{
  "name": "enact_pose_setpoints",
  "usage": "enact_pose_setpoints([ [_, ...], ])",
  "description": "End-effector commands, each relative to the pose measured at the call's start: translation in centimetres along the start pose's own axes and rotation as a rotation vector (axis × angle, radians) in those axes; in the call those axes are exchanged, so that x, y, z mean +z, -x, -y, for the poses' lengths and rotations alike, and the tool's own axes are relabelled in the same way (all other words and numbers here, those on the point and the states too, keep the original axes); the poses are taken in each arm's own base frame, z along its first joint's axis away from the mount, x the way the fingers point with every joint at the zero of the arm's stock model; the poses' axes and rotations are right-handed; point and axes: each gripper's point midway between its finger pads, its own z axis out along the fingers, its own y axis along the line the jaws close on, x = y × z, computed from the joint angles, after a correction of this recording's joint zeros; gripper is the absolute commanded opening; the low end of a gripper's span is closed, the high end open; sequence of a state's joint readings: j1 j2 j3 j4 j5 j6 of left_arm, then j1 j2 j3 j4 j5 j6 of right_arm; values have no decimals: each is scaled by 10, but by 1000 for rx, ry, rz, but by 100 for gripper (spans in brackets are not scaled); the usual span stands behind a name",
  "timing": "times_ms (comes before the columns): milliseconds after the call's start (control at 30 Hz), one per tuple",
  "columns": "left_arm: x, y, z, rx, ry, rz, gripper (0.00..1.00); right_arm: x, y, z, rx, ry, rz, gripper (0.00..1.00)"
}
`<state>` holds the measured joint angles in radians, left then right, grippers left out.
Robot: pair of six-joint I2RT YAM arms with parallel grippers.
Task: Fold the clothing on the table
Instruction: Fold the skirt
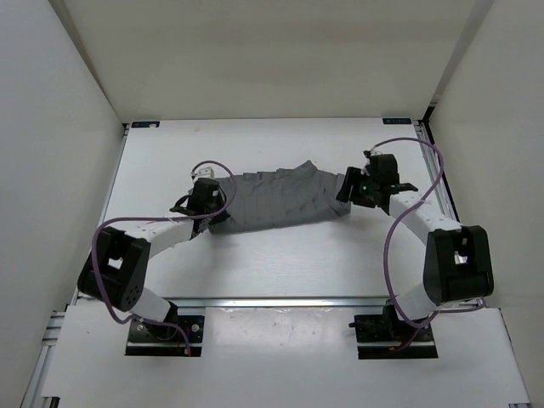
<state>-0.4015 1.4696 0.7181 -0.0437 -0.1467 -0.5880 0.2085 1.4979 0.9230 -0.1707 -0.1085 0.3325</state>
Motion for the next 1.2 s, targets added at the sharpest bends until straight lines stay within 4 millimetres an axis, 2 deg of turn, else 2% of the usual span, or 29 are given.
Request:
enact_pose_setpoints([
  [0, 10, 12, -2, 38, 43, 29, 0, -2, 2, 30, 41, -90, -4, 67],
  [133, 26, -4, -8, 84, 87, -26, 0, 6, 6, 52, 122, -74, -19, 71],
  [233, 33, -15, -10, 99, 97, -60, 0, 19, 11, 56, 186, 9, -52, 74],
  [267, 36, -19, -14, 99, 105, -72, 0, 21, 17, 48, 187, 62, -50, 75],
  [300, 37, -23, -11, 112, 91, -82, 0, 28, 14, 41, 198, 113, -71, 75],
  [400, 38, -16, -8, 112, 96, -55, 0, 39, 10, 29, 217, 219, -74, 75],
  [433, 38, -16, -6, 110, 89, -62, 0, 42, 2, 28, 225, 233, -89, 75],
  [467, 38, -16, -4, 106, 81, -66, 0, 45, 6, 21, 215, 275, -74, 75],
  [567, 35, -12, -2, 111, 73, -60, 0, 52, -4, 8, 252, 382, -119, 75],
  [600, 34, -15, -2, 111, 72, -66, 0, 52, 0, 2, 258, 420, -116, 78],
  [667, 34, -12, 1, 115, 67, -59, 0, 57, -6, -5, 272, 458, -141, 82],
  [867, 37, -18, 6, 121, 62, -86, 0, 71, -10, -43, 197, 559, -205, 80],
  [900, 39, -20, 8, 124, 59, -90, 0, 74, -19, -48, 208, 572, -250, 75],
  [933, 40, -23, 9, 128, 56, -99, 0, 73, -17, -53, 186, 585, -254, 69],
  [967, 40, -23, 11, 127, 56, -96, 0, 74, -22, -58, 173, 593, -275, 55],
  [1000, 41, -27, 13, 133, 51, -107, 0, 76, -26, -60, 174, 587, -291, 29],
  [1067, 41, -31, 18, 140, 41, -110, 0, 79, -38, -54, 194, 529, -311, 1],
  [1100, 40, -33, 18, 145, 46, -115, 0, 73, -31, -50, 189, 517, -282, 0],
  [1167, 37, -41, 24, 169, 32, -124, 0, 67, -51, -31, 222, 431, -294, 0],
])
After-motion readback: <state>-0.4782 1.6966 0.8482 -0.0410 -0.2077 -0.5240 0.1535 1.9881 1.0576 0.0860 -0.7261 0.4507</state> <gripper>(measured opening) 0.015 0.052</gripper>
